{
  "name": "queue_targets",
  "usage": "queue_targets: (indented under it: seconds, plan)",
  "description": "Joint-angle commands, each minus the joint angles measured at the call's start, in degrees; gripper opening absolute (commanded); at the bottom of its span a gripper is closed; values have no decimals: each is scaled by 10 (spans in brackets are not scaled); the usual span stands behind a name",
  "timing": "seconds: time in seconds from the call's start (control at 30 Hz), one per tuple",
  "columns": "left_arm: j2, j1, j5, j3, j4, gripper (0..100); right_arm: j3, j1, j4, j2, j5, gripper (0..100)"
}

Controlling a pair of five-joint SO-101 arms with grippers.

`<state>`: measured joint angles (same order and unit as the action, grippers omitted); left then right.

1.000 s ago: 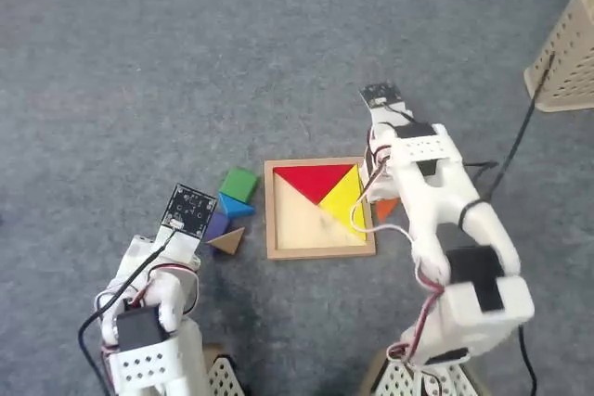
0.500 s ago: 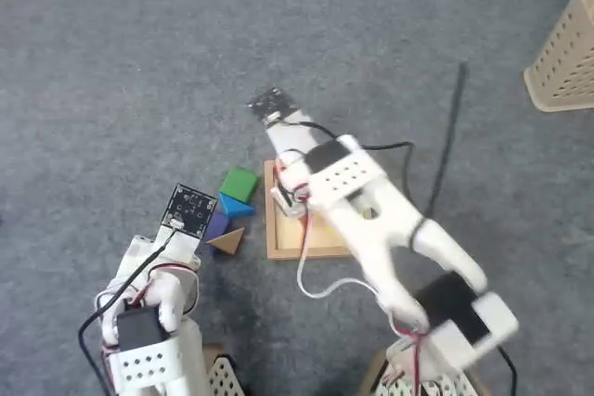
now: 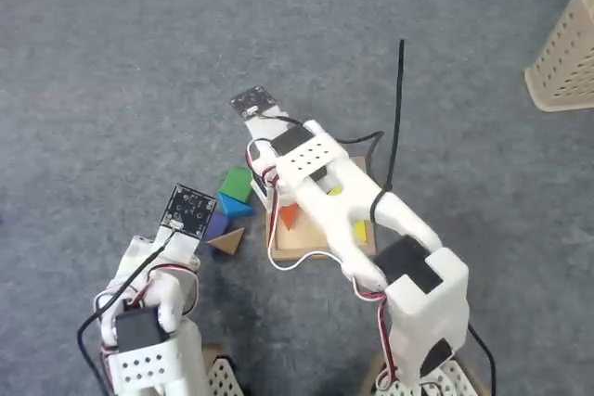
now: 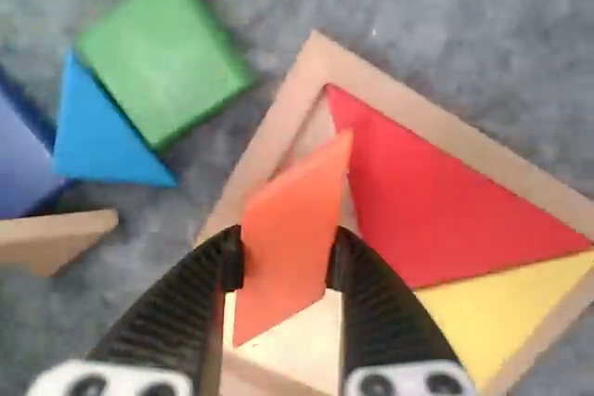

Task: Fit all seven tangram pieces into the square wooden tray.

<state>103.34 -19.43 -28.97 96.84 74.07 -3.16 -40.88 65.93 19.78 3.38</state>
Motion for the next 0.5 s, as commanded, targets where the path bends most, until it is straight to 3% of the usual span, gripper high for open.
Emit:
queue_targets:
  seconds: [0.0, 0.17, 0.47]
  plan:
    - [7, -2, -6, -2, 2, 13, 36, -5, 46, -15, -92, 8]
    - [7, -2, -6, -2, 2, 13, 34, 6, 152, -15, -359, 7]
    - [7, -2, -6, -2, 2, 13, 11, 47, 161, -15, -476, 7]
